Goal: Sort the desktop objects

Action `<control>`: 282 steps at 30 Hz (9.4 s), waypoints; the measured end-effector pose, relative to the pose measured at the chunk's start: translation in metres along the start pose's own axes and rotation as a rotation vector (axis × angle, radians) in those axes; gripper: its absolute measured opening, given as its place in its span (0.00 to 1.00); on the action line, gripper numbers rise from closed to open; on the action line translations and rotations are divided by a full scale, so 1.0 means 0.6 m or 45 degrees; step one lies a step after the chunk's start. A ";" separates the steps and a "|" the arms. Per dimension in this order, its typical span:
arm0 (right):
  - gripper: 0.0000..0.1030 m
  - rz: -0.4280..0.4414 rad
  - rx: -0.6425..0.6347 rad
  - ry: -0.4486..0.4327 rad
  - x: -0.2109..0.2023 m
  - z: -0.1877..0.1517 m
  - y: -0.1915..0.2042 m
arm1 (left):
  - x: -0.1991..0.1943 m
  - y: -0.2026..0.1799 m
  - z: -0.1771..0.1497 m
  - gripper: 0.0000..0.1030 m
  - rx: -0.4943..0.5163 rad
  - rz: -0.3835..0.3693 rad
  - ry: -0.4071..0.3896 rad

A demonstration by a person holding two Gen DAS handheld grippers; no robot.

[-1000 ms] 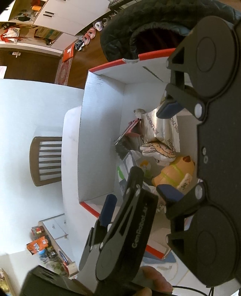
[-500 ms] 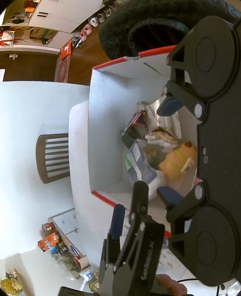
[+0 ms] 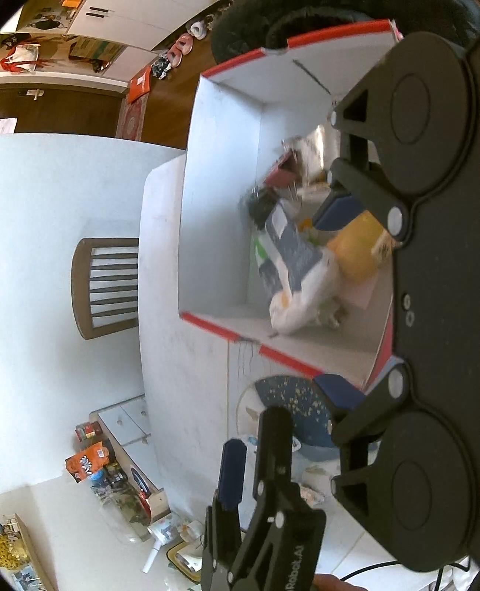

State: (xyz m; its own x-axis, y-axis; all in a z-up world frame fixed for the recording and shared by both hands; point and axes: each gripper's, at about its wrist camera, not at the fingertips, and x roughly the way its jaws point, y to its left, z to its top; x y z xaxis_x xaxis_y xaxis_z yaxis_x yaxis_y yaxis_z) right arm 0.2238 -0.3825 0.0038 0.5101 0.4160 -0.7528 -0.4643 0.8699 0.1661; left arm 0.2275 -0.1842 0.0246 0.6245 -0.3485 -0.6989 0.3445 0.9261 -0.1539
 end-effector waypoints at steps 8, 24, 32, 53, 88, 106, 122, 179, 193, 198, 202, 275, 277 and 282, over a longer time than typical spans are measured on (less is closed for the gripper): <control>0.82 -0.017 -0.015 -0.002 0.020 0.017 0.076 | -0.046 0.077 -0.042 0.74 0.007 0.071 -0.029; 0.83 0.000 -0.124 0.011 0.092 0.048 0.217 | -0.106 0.190 -0.115 0.75 0.011 0.162 -0.062; 0.84 0.017 -0.192 0.010 0.139 0.063 0.260 | -0.093 0.235 -0.147 0.83 -0.078 0.162 -0.017; 0.91 0.083 -0.348 0.141 0.289 0.080 0.314 | -0.018 0.290 -0.204 0.90 -0.242 0.294 0.108; 0.62 0.098 -0.460 0.164 0.366 0.076 0.362 | 0.001 0.335 -0.222 0.59 -0.262 0.380 0.112; 0.55 0.056 -0.331 0.191 0.292 0.039 0.321 | -0.024 0.312 -0.222 0.53 -0.247 0.318 0.151; 0.54 0.087 -0.169 0.170 0.178 -0.003 0.292 | -0.065 0.244 -0.204 0.53 -0.241 0.190 0.161; 0.54 -0.102 0.120 -0.154 -0.055 0.057 -0.111 | 0.104 -0.115 0.071 0.53 0.015 -0.056 0.119; 0.54 -0.177 0.173 -0.053 0.001 0.040 -0.181 | 0.222 -0.151 0.096 0.53 0.116 -0.030 0.260; 0.54 -0.169 0.184 -0.027 0.023 0.030 -0.197 | 0.255 -0.147 0.098 0.53 0.157 0.009 0.309; 0.54 -0.166 0.172 0.006 0.038 0.020 -0.199 | 0.272 -0.149 0.097 0.53 0.202 0.037 0.340; 0.90 -0.027 0.121 -0.192 -0.067 -0.022 -0.161 | 0.120 -0.150 0.037 0.89 0.091 -0.002 0.091; 0.91 -0.028 0.126 -0.207 -0.073 -0.025 -0.154 | 0.108 -0.148 0.033 0.89 0.092 -0.002 0.080; 0.93 -0.040 0.118 -0.231 -0.088 -0.035 -0.132 | 0.076 -0.137 0.016 0.89 0.055 -0.013 0.056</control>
State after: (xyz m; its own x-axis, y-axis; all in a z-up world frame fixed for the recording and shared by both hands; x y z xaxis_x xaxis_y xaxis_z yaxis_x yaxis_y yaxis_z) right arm 0.2184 -0.4789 0.0171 0.6493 0.4215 -0.6330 -0.3814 0.9006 0.2085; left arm 0.2343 -0.2777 0.0120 0.5895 -0.3504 -0.7278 0.3814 0.9150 -0.1317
